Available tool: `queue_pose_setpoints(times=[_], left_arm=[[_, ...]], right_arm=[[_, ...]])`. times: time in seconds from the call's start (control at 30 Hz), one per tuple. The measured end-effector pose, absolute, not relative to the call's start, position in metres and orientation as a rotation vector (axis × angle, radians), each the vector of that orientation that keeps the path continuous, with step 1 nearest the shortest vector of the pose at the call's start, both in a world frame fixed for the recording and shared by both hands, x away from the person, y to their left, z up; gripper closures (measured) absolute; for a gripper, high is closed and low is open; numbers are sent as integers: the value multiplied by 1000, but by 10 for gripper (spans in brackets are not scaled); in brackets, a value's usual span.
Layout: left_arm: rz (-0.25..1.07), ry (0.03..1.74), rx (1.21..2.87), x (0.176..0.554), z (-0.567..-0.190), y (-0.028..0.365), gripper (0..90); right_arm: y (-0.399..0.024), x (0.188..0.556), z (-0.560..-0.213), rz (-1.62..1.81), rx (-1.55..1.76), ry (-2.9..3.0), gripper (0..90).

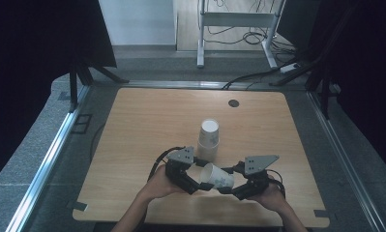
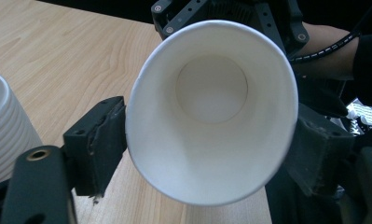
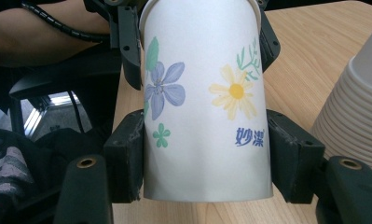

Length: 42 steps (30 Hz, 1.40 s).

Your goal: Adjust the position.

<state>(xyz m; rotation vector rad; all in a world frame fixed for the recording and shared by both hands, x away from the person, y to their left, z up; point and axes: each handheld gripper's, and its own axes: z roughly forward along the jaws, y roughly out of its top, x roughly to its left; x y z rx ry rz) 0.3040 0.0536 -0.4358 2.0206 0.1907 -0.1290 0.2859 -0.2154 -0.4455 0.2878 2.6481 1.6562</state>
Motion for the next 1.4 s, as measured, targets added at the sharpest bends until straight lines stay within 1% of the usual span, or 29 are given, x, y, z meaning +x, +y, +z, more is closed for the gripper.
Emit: queue_pose_setpoints(times=[0.17, 0.57, 0.63, 0.67, 0.77, 0.87, 1.1, 1.4], left_arm=[[-125, 187, 2017, 304, -435, 54, 248], [-103, 171, 2038, 302, -434, 55, 282], [-105, 165, 2042, 302, -434, 54, 281], [-104, 162, 2044, 301, -433, 54, 281], [-93, 155, 2070, 301, -433, 53, 282], [-81, 150, 2093, 301, -432, 52, 282], [-49, 127, 2153, 300, -428, 48, 281], [-38, 115, 2201, 300, -424, 43, 282]], right_arm=[[-214, 286, -447, 1662, 288, 2643, 360], [-211, 287, -447, 1639, 279, 2668, 348], [-211, 287, -446, 1630, 278, 2673, 327], [-210, 287, -446, 1637, 287, 2677, 291], [-209, 288, -444, 1618, 295, 2692, 244], [-209, 288, -442, 1573, 287, 2726, 222], [-207, 289, -432, 1406, 277, 2799, 214], [-198, 290, -424, 1263, 240, 2880, 228]])
